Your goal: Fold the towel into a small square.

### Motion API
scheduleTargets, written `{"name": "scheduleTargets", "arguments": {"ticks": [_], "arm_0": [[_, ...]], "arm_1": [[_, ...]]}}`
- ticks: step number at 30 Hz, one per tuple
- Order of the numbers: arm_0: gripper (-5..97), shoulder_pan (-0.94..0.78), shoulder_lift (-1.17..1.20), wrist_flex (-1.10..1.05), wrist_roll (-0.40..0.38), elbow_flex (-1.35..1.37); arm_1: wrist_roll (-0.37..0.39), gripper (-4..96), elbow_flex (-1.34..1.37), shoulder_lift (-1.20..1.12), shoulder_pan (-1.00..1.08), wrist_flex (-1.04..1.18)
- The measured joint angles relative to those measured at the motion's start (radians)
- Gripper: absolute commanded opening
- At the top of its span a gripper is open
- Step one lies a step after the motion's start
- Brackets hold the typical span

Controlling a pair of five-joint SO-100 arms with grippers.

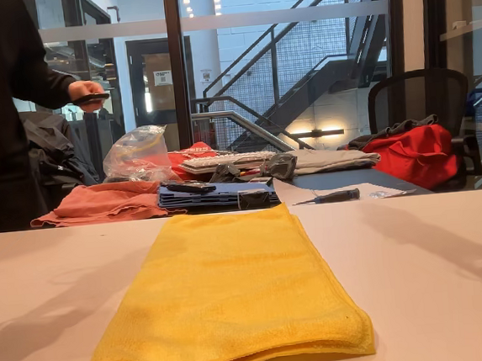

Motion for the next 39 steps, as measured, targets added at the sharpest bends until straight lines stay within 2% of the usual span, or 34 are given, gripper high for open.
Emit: {"name": "scheduleTargets", "arguments": {"ticks": [39], "arm_0": [[3, 0.006, 0.0, 0.0, 0.0, 0.0]], "arm_1": [[0.0, -0.4, 0.0, 0.0, 0.0, 0.0]]}}
